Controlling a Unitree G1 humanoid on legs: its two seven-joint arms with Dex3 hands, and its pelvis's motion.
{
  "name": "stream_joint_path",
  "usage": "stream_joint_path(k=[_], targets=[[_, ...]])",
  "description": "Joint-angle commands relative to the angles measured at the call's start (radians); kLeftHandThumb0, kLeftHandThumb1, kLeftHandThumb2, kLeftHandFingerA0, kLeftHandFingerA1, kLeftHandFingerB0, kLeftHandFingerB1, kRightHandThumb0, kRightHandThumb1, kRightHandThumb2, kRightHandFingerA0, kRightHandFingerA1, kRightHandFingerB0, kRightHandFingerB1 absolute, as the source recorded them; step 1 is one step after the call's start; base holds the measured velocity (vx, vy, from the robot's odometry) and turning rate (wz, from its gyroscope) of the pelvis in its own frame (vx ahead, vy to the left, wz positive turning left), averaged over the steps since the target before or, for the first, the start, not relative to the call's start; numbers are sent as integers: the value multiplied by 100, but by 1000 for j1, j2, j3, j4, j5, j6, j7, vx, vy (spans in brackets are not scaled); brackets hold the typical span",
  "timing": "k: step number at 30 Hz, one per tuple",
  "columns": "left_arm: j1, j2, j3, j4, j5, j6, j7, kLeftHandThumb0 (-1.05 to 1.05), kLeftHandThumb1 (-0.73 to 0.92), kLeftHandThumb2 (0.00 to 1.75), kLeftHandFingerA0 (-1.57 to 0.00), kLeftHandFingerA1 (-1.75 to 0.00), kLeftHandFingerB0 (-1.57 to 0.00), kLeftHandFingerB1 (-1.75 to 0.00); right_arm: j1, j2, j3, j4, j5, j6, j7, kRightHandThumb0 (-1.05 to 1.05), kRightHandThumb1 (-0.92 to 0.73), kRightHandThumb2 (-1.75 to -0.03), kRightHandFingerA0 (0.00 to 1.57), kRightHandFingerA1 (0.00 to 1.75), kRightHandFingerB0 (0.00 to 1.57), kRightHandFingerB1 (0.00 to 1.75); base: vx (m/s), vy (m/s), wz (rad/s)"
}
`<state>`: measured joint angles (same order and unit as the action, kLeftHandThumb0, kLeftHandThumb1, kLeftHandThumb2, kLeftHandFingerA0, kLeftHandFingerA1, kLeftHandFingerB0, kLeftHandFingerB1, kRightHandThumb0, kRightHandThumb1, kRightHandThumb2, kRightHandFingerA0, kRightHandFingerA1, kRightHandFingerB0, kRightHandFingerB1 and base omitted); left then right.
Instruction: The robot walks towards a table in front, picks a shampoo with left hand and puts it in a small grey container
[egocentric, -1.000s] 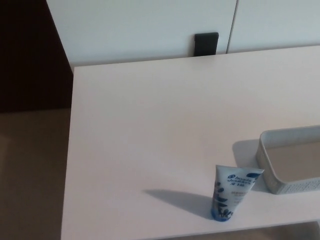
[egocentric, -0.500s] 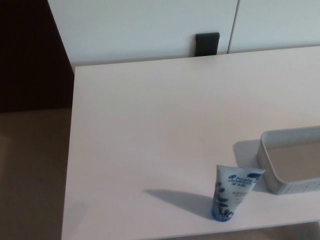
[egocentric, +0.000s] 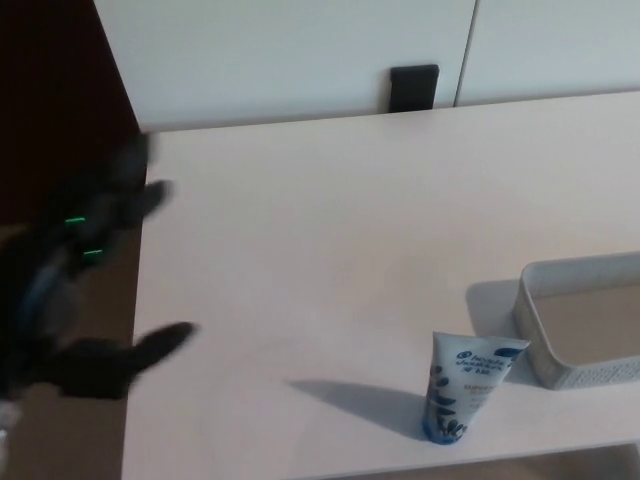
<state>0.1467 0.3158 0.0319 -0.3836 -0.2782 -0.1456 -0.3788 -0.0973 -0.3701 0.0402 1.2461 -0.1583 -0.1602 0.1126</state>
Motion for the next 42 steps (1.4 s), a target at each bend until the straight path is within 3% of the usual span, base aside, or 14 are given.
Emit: stream_joint_path(k=[1,2,3,4,5,8,9,11,31,42], targets=[[-58,36,-186,-87,89,237,-29,-57,39,74,-6,-45,-5,-21,1,-9,17,9,-25,8,-17,-27,-70,-60,67,50,50,41,0,0,0],[-59,39,-205,-92,96,256,-23,-57,39,74,-6,-45,-5,-21,2,-12,19,8,-25,3,-10,-27,-70,-60,67,50,50,41,0,0,0],[-59,37,-215,-95,98,262,-18,-56,51,55,-12,-36,-4,-24,2,-13,19,7,-23,4,-7,-28,-70,-60,66,49,50,40,0,0,0],[-60,35,-225,-98,95,272,-16,-57,39,74,-5,-43,-4,-19,3,-14,19,5,-22,4,-3,-28,-70,-60,66,49,49,40,0,0,0],[-66,29,-244,-101,89,287,-14,-55,52,60,-10,-38,-5,-18,3,-13,18,3,-18,3,1,-28,-69,-60,66,49,50,41,0,0,0],[-86,18,-274,-99,95,302,-4,-56,53,58,-11,-38,-3,-18,-2,-6,16,5,-13,7,0,-28,-69,-60,65,48,50,40,0,0,0],[-88,13,-284,-99,99,303,0,-58,37,75,0,-43,-7,-18,-3,-3,17,6,-14,9,-2,-28,-69,-60,66,49,50,40,0,0,0],[-87,3,-297,-98,95,306,7,-58,38,73,-5,-44,-4,-17,-1,-2,22,5,-19,8,-4,-28,-70,-60,66,48,50,40,0,0,0],[-113,-27,-329,-111,128,401,12,-59,37,76,0,-38,0,-15,-19,-3,27,6,-22,3,0,-24,-71,-61,65,48,50,41,0,0,0],[-201,-109,-421,96,267,396,70,-63,40,78,-2,-38,-2,-17,-20,5,15,0,-13,-1,9,-25,-71,-61,61,49,48,41,0,0,0]])
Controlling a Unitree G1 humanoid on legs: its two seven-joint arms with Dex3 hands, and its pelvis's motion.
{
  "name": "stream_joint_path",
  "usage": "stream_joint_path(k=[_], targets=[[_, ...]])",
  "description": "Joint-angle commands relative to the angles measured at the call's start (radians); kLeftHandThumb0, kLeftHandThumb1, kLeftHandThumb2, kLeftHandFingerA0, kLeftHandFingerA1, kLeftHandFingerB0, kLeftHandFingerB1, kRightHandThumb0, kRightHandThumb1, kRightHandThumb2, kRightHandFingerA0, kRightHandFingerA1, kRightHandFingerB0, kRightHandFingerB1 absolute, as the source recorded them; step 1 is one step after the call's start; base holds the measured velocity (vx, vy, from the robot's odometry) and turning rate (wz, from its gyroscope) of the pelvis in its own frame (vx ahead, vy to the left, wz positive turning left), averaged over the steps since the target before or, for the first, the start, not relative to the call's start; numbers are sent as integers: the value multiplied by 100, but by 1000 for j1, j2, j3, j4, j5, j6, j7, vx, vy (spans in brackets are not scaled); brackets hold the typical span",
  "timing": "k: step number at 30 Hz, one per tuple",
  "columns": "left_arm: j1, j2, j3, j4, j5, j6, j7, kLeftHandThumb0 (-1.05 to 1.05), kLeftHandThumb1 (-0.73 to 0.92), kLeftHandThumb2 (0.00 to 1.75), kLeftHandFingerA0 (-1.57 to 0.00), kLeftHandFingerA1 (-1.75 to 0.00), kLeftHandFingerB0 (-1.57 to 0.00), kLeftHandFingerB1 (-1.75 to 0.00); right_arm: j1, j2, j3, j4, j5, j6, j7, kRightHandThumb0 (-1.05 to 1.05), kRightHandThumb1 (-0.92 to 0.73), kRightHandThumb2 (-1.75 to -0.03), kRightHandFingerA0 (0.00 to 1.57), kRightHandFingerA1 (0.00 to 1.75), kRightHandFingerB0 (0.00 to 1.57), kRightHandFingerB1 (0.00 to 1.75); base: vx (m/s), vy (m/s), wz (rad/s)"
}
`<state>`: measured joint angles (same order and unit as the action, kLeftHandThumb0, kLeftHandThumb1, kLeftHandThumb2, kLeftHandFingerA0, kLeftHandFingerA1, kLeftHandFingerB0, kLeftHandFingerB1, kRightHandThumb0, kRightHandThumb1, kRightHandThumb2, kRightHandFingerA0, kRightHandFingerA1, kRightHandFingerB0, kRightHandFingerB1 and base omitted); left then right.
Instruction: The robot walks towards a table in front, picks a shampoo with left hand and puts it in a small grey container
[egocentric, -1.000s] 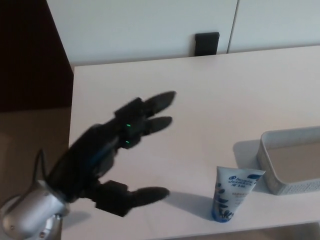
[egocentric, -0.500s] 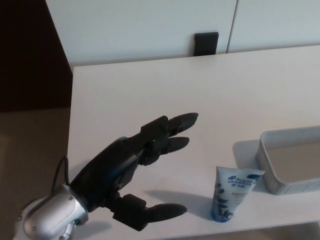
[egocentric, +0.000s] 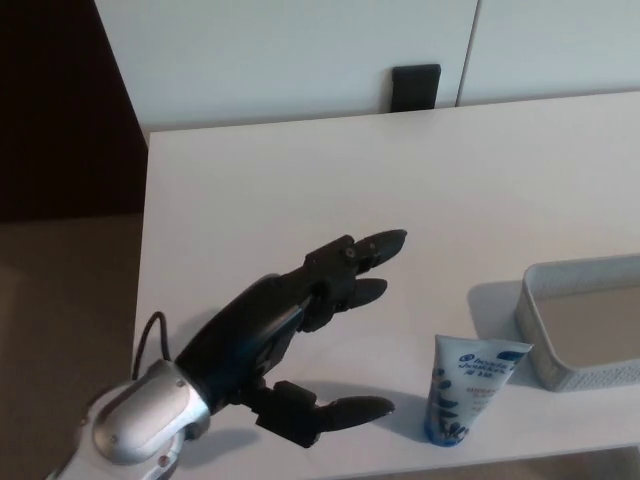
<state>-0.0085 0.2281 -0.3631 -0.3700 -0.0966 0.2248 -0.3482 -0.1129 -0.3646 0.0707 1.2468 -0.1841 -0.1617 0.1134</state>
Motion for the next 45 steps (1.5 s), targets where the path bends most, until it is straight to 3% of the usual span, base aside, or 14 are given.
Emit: stream_joint_path(k=[1,18,28,29,31,32,33,34,37,38,39,40,44,45], targets=[[-47,-23,-26,85,87,24,39,-63,40,78,-2,-38,-2,-17,-4,-1,-17,-1,12,1,9,-25,-71,-61,61,49,48,41,0,0,0],[-27,-79,-118,171,176,-18,62,-65,40,78,-2,-38,-5,-17,-38,1,-15,-1,-5,14,6,-25,-69,-60,65,50,49,41,0,0,0],[-26,-90,-173,179,228,30,64,-65,40,79,-1,-38,-6,-18,-51,2,-18,1,-2,24,4,-26,-68,-59,68,51,51,42,0,0,0],[-27,-90,-177,181,234,30,66,-65,49,55,-9,-35,-4,-23,-51,2,-16,0,-4,24,4,-26,-68,-60,68,51,50,42,0,0,0],[-28,-92,-181,183,243,30,68,-65,49,55,-9,-35,-4,-23,-51,1,-14,-1,-7,24,3,-26,-68,-60,68,51,50,42,0,0,0],[-44,-102,-197,196,263,45,72,-67,40,78,-5,-42,-6,-18,-55,3,-13,3,-8,20,2,-25,-71,-60,65,49,51,42,0,0,0],[-57,-114,-209,204,275,70,74,-70,44,81,0,-42,-13,-17,-57,5,-14,5,-7,20,2,-24,-71,-61,62,49,51,42,0,0,0],[-75,-130,-223,215,288,111,75,-74,40,71,-12,-44,-7,-20,-57,5,-15,4,-5,22,5,-24,-71,-61,60,48,50,42,0,0,0],[-88,-140,-234,224,301,137,76,-74,40,71,-12,-44,-7,-20,-57,4,-14,4,-6,22,6,-24,-71,-61,60,48,50,42,0,0,0],[-122,-185,-248,272,303,182,82,-68,40,75,-32,-51,-5,-20,-59,4,-13,4,-7,22,6,-24,-73,-62,62,49,50,42,0,0,0],[-163,-239,-264,333,304,237,89,-68,40,75,-32,-51,-5,-20,-61,5,-12,4,-8,21,6,-24,-73,-62,62,49,50,42,0,0,0],[-202,-299,-282,385,324,298,116,-59,48,56,-64,-48,-7,-21,-65,7,-11,1,-8,23,3,-23,-73,-61,63,50,51,42,0,0,0],[-222,-327,-282,412,338,325,127,-59,48,56,-64,-48,-7,-21,-69,10,-9,0,-9,26,1,-23,-73,-61,63,50,51,42,0,0,0],[-252,-411,-330,498,427,356,249,-28,50,95,-105,-91,-12,-48,-72,18,2,-8,-20,30,-15,-23,-75,-62,61,47,52,42,0,0,0]])
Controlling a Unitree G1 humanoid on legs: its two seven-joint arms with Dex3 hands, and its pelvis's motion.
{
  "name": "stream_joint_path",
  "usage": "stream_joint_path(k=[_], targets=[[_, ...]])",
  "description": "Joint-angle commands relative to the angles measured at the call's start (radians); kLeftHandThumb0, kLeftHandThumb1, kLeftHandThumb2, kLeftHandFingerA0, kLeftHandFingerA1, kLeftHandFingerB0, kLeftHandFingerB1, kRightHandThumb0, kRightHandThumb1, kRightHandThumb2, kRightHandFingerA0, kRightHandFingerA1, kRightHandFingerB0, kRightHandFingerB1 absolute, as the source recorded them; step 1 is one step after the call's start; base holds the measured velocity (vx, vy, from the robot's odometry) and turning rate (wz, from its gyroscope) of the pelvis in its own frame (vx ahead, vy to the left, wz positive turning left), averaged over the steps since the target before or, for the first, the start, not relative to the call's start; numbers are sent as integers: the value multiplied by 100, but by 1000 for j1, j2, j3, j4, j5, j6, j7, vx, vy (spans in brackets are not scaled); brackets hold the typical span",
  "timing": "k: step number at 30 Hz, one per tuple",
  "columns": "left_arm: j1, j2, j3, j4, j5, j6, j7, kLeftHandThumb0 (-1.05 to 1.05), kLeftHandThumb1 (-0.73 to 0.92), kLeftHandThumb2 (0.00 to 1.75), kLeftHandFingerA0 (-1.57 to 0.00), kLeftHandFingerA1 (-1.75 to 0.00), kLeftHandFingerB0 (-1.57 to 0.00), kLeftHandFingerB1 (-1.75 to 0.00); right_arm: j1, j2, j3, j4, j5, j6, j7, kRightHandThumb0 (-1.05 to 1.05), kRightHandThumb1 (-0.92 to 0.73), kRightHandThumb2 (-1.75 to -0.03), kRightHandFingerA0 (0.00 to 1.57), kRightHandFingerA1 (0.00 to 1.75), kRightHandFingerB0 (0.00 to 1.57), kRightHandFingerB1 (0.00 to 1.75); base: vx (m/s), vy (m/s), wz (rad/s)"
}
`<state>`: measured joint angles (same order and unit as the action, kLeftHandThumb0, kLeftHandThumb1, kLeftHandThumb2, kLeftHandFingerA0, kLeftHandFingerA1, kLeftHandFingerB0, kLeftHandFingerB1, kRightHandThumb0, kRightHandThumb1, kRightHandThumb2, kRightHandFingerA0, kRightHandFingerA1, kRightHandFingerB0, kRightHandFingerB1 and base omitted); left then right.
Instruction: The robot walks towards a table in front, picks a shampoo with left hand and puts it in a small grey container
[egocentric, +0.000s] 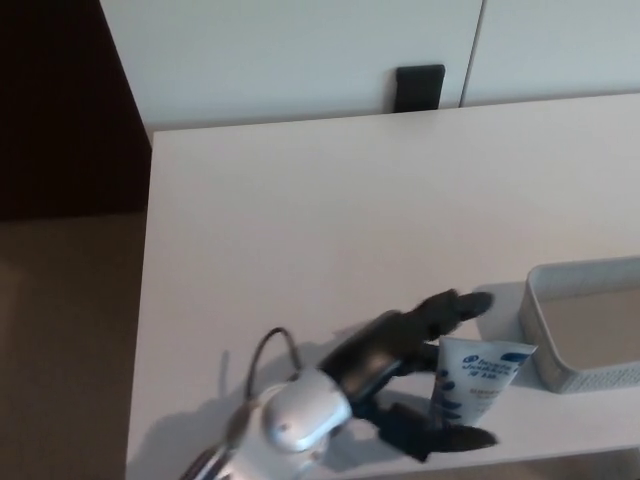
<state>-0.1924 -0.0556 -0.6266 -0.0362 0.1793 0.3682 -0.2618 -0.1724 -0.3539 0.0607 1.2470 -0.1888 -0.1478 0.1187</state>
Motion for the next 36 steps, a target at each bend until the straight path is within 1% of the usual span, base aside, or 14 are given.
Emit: stream_joint_path(k=[1,4,5,7,8,15,18,19,23,26,30,31,35,36], targets=[[-82,-182,-78,230,180,209,235,-21,85,65,-107,-97,-40,-39,-16,11,8,-7,-9,18,-18,-22,-77,-63,59,47,51,42,0,0,0],[-89,-212,-76,268,195,205,268,-21,85,65,-107,-97,-40,-39,-16,12,8,-7,-6,19,-16,-22,-77,-63,59,47,51,42,0,0,3],[-104,-226,-74,296,196,205,276,-15,85,65,-105,-113,-70,-47,-16,11,8,-9,-6,14,-17,-21,-77,-63,58,47,50,42,0,0,11],[-129,-246,-70,341,194,203,292,-15,85,65,-105,-113,-70,-47,-15,10,10,-11,-7,7,-18,-21,-77,-63,58,47,50,42,0,0,6],[-134,-246,-66,355,195,195,306,-13,78,71,-107,-116,-96,-58,-17,9,13,-10,-10,7,-18,-21,-76,-62,57,46,50,42,0,0,0],[-154,-237,-37,407,190,140,372,-16,81,83,-104,-120,-96,-77,-36,6,13,-17,-6,26,-21,-21,-76,-62,61,48,52,42,0,0,0],[-156,-238,-37,413,188,137,379,-16,81,83,-104,-120,-96,-77,-36,6,13,-19,-6,28,-22,-21,-76,-62,61,48,52,42,0,0,0],[-130,-195,-30,321,194,145,365,-18,83,81,-103,-109,-95,-72,-36,4,18,-14,-11,18,-21,-22,-76,-62,60,49,51,43,0,0,0],[-99,-135,-15,158,196,159,326,-17,82,84,-99,-120,-97,-83,-31,-2,18,-16,-10,12,-16,-23,-75,-62,61,50,51,43,0,0,0],[-120,-66,26,-52,197,171,257,-16,82,82,-107,-119,-97,-87,-32,-6,10,-15,-1,12,-3,-22,-75,-62,61,50,51,43,0,0,0],[-135,-56,34,-107,194,206,235,-15,82,80,-107,-116,-96,-84,-35,-8,15,-14,-7,14,-1,-22,-75,-62,62,50,51,43,0,0,0],[-187,-60,36,-150,199,236,205,-12,69,81,-107,-126,-95,-85,-32,-6,17,-15,-8,13,-3,-22,-76,-62,62,49,52,43,0,0,0],[-301,-64,25,-222,210,281,158,-12,65,82,-102,-127,-95,-87,-29,-2,20,-9,-11,10,-8,-21,-77,-62,61,49,51,43,0,0,2],[-384,-87,-16,-223,246,302,147,-12,62,78,-93,-142,-96,-88,-24,4,17,-11,-7,6,-15,-20,-78,-63,62,50,52,43,0,0,0]])
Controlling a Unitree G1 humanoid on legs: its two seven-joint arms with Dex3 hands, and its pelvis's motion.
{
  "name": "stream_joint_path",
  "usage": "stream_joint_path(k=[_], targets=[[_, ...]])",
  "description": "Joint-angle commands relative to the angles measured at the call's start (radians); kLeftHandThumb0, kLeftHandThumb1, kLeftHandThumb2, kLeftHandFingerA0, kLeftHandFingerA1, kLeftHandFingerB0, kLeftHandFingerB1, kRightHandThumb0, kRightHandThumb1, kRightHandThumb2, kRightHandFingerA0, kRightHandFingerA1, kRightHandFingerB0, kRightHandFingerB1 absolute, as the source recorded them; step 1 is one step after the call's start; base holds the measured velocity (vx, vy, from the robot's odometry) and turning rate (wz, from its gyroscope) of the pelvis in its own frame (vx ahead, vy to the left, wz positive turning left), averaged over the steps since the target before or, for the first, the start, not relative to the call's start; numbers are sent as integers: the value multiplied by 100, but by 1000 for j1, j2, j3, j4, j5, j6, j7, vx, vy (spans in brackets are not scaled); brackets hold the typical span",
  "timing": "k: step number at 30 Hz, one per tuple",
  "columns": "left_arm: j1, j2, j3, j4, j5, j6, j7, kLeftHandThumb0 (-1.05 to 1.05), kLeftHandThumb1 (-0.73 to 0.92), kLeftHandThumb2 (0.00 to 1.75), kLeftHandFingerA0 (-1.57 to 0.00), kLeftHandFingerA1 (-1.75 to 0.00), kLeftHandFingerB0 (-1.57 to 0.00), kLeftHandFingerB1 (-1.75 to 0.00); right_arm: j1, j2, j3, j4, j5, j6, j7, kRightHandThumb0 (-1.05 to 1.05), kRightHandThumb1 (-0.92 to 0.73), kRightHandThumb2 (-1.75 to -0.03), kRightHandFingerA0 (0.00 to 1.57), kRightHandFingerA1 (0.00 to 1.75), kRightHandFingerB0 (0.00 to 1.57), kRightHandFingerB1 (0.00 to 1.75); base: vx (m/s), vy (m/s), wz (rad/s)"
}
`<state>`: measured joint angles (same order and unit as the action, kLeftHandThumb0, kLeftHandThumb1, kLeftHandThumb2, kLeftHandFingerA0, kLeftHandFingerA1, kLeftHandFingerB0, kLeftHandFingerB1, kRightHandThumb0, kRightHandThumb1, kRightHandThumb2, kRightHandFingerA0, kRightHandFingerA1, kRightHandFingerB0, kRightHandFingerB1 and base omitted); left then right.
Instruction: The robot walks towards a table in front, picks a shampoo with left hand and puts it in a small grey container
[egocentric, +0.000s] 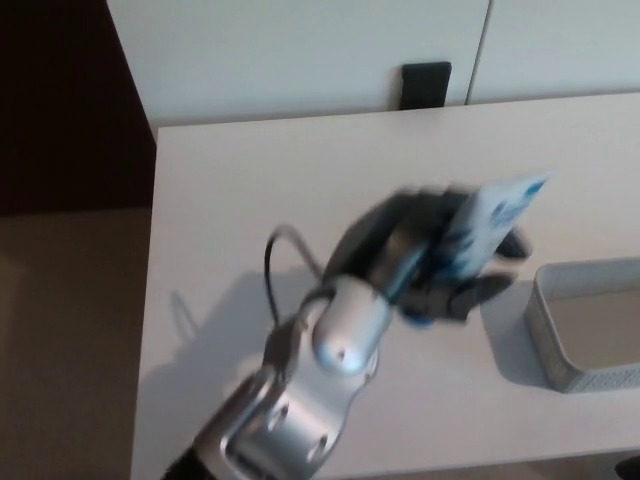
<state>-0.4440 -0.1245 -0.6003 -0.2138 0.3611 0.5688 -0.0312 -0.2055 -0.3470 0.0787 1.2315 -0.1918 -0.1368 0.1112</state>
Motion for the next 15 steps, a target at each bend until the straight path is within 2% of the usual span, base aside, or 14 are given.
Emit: stream_joint_path(k=[1,6,7,11,12,13,14,15], targets=[[-155,-25,-52,-43,73,110,-86,-12,62,77,-97,-136,-99,-81,10,-2,-1,3,-4,-7,-8,-20,-78,-62,63,50,52,44,0,0,0],[-275,-109,-81,39,91,144,-66,-15,62,74,-96,-141,-100,-83,2,-2,5,3,-9,-4,-9,-22,-75,-62,63,50,52,44,0,0,0],[-312,-144,-82,77,89,159,-68,-15,65,68,-94,-142,-96,-89,0,-3,9,3,-12,-2,-5,-24,-75,-61,64,50,52,43,0,0,0],[-372,-202,-82,163,80,166,-52,-14,67,63,-91,-141,-96,-86,-8,-1,17,3,-14,0,0,-23,-74,-61,63,50,51,43,0,0,0],[-380,-215,-85,193,74,154,-44,-15,69,62,-92,-140,-94,-91,-8,1,18,3,-14,1,-1,-23,-74,-61,62,50,51,43,0,0,0],[-389,-225,-92,225,70,136,-40,-20,68,62,-89,-139,-94,-68,-10,2,19,4,-14,4,0,-23,-74,-61,62,50,51,43,0,0,0],[-402,-238,-102,270,65,109,-35,-20,68,62,-89,-139,-94,-68,-12,5,20,5,-13,7,1,-23,-74,-61,62,50,51,43,0,0,0],[-409,-257,-105,310,57,93,-25,-21,71,61,-90,-133,-94,-60,-11,4,27,4,-19,-2,1,-23,-74,-61,62,50,50,43,0,0,0]])
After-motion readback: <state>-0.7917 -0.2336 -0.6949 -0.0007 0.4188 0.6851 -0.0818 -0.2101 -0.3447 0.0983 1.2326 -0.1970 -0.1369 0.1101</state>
